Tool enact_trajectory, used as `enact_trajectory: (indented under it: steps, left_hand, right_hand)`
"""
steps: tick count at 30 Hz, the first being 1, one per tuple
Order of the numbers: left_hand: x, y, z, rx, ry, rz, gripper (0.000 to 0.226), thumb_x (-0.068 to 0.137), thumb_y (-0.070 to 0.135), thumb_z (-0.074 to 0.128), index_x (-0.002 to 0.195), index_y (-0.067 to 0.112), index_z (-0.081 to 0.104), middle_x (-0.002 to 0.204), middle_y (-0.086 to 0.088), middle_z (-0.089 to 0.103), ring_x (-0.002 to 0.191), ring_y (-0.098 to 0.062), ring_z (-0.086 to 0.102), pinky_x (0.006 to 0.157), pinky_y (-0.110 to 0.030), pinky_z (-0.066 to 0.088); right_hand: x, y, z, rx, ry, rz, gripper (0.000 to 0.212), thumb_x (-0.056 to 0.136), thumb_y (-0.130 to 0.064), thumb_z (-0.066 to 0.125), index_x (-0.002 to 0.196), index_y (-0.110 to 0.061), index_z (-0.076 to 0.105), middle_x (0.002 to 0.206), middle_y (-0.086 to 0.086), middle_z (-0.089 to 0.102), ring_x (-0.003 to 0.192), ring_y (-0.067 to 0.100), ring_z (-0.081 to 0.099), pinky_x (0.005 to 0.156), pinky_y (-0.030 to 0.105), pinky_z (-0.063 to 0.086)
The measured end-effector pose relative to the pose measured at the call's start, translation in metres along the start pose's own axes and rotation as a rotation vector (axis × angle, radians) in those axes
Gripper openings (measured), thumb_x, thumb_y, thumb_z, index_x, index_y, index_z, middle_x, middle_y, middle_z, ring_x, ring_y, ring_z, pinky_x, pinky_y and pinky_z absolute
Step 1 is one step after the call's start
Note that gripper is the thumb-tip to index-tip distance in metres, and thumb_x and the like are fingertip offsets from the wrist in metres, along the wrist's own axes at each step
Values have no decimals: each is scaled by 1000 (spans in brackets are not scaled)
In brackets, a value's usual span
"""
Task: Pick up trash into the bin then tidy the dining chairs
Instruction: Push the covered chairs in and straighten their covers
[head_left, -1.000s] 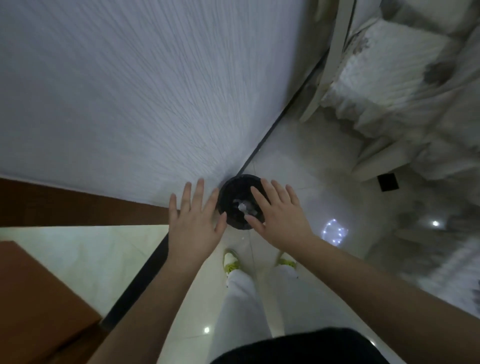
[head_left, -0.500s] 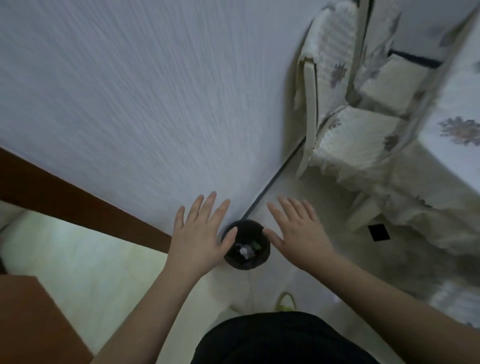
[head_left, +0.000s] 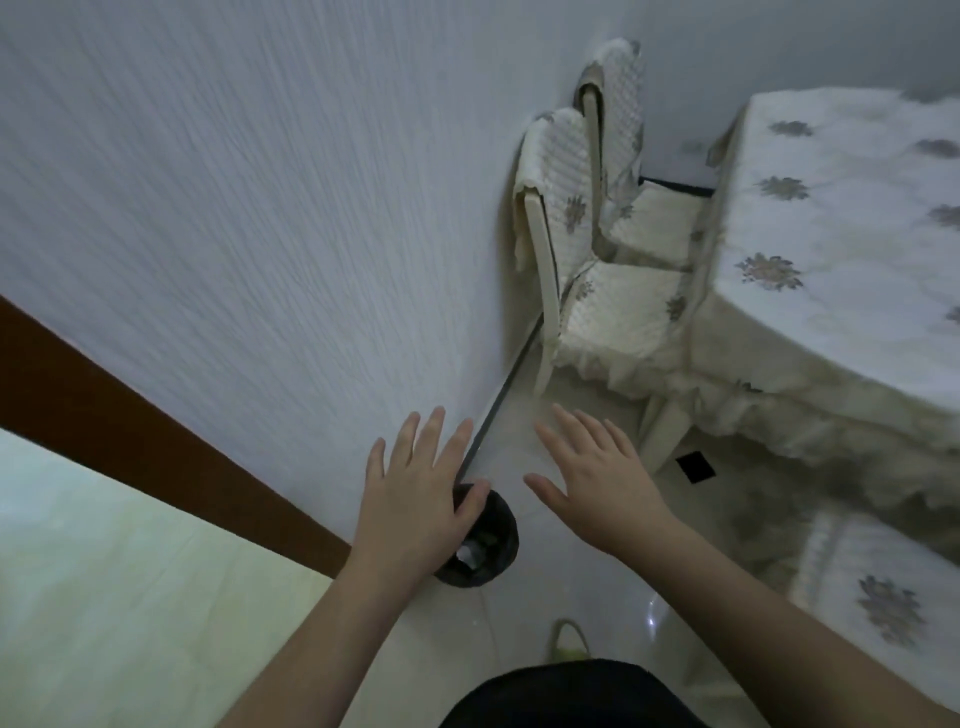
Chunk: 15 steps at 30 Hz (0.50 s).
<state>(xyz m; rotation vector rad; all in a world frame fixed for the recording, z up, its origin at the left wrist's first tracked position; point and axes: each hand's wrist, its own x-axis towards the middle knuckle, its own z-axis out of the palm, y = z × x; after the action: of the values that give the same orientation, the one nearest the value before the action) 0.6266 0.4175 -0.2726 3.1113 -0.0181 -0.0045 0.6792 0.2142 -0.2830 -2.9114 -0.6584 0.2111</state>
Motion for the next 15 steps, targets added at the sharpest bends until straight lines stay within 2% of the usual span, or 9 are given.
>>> enact_trajectory:
  steps: [2,4,6,9,13,15]
  left_hand:
    - [-10,-6,-3,0,37,73,68,92,63,22,148,28,30,154,-7,32,142,-30,27,110,-53,22]
    - [-18,-11,-10,9,63,148,68,92,64,21,149,27,28,156,-6,28,144,-29,23,112,-52,18]
    - [-25,-15,-23,15,71,205,69,92,65,20,150,29,22,159,-5,18,146,-27,14,114,-52,12]
    - [-34,-12,-34,-8,-24,252,71,90,70,14,151,34,6,162,1,-2,147,-20,-2,117,-50,3]
    - [-51,7,-36,-32,-33,351,77,84,73,1,151,36,7,161,2,3,147,-20,3,116,-50,9]
    - [-58,22,-36,-43,-20,412,77,83,72,-2,151,37,10,161,2,5,147,-20,5,115,-49,10]
  right_hand:
    - [-14,-12,0,-27,-15,17,83,80,-69,0,150,-28,15,160,3,12,146,22,10,119,41,4]
    - [-28,-26,-1,-52,-13,50,83,80,-69,-3,151,-29,11,160,2,8,146,20,6,119,40,3]
    - [-46,-38,-3,-57,6,99,81,82,-69,-1,151,-29,10,161,1,7,147,20,6,119,39,3]
    - [-75,-49,-6,-100,28,138,75,86,-67,5,151,-31,10,161,1,8,147,21,8,119,41,7]
    - [-120,-52,-17,-122,67,249,71,87,-67,9,151,-35,11,160,1,13,145,25,17,117,42,13]
    - [-143,-50,-23,-130,110,352,72,87,-66,10,150,-34,18,158,2,22,143,26,24,115,43,18]
